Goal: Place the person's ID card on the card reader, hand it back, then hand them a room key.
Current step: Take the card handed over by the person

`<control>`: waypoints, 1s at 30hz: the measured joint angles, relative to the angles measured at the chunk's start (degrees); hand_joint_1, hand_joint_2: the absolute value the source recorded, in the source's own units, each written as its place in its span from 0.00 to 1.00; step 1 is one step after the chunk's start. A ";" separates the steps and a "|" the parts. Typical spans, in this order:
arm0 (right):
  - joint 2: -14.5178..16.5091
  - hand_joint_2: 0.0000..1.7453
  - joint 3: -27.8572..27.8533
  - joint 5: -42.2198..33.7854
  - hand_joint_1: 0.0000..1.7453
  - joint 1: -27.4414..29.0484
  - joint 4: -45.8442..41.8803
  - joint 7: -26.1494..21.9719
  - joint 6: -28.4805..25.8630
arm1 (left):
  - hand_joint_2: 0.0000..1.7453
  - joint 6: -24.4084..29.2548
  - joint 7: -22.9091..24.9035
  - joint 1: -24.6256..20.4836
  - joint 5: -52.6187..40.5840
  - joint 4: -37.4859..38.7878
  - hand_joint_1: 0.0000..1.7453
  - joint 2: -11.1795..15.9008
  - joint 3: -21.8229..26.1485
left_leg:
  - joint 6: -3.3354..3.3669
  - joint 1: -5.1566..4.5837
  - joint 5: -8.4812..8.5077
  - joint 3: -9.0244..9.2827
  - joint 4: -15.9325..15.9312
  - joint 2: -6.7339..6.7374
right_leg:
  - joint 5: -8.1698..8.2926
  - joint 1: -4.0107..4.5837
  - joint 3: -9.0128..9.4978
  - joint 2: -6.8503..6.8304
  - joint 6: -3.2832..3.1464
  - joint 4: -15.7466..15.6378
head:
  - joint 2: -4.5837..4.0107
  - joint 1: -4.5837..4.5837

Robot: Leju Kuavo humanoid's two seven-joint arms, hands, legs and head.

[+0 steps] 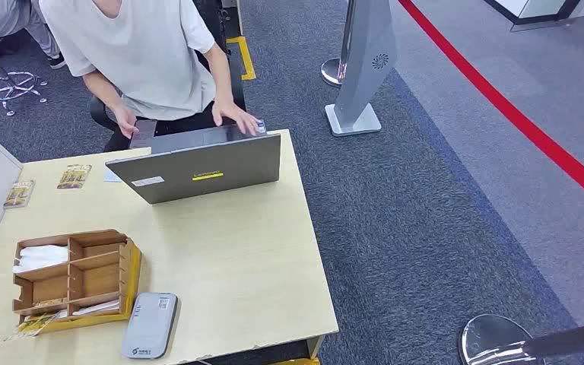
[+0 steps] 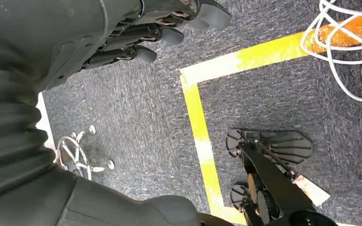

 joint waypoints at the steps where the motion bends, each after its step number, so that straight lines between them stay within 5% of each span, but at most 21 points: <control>1: 0.03 1.00 0.27 -0.64 0.00 -0.06 0.07 -0.07 -0.09 | 1.00 -0.01 -0.06 -0.04 -0.29 0.00 0.00 -0.10 0.37 | 0.00 0.00 0.00 0.00 0.00 0.00 | 0.00 0.00 0.00 0.00 0.00 0.00 | 0.00 -0.01; 30: 3.62 1.00 20.06 -39.37 0.00 -6.60 8.45 -6.21 -8.23 | 1.00 2.87 -4.98 -5.50 -13.83 0.46 0.00 -8.69 35.37 | -0.01 0.03 0.01 0.01 0.00 -0.01 | 0.01 0.03 -0.01 0.02 -0.01 0.01 | 0.00 0.01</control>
